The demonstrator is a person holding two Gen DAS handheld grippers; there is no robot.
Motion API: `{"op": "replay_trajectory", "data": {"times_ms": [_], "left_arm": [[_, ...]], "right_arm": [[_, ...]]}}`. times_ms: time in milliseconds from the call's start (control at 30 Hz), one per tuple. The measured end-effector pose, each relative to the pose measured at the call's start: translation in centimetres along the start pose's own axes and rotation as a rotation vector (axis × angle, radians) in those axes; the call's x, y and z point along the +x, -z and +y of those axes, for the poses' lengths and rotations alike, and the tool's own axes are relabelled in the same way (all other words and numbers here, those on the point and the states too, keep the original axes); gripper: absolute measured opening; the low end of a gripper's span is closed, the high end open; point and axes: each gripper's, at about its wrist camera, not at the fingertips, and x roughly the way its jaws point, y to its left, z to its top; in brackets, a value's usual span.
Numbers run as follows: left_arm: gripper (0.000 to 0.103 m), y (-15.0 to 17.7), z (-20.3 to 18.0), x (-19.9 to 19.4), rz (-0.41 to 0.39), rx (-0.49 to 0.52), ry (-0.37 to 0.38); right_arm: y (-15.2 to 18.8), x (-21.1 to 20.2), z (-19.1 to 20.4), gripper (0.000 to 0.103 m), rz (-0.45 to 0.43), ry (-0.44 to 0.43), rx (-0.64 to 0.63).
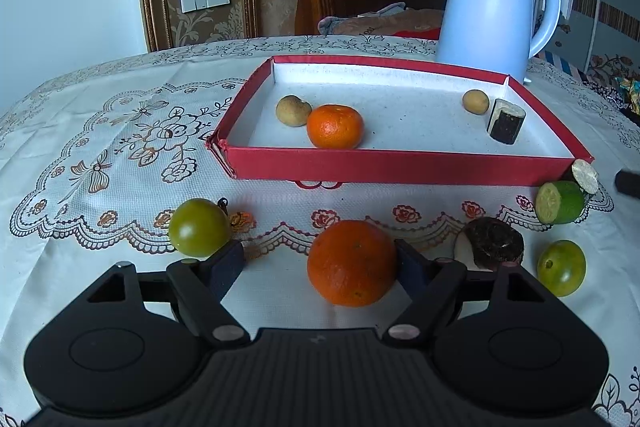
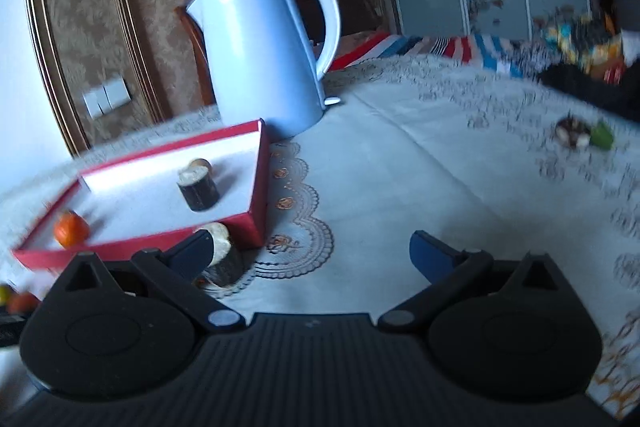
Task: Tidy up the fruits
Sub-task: 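Move the left tool over the large orange while the right tool approaches another dark chunk, then grasp the large orange with the left tool while the right tool grasps the dark chunk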
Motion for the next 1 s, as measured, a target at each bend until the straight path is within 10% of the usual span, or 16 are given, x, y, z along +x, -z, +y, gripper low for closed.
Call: {"op": "replay_trajectory", "data": {"times_ms": [400, 833, 1000], "left_arm": [[0.080, 0.0, 0.0, 0.0, 0.000, 0.001, -0.001], [0.080, 0.0, 0.0, 0.0, 0.000, 0.001, -0.001], [0.080, 0.0, 0.0, 0.1, 0.000, 0.002, -0.001]], "right_arm": [[-0.4, 2.8, 4.4, 0.090, 0.099, 0.079, -0.284], [-0.9, 4.0, 4.5, 0.087, 0.123, -0.031, -0.199], [-1.2, 4.5, 4.4, 0.063, 0.123, -0.065, -0.164]]}}
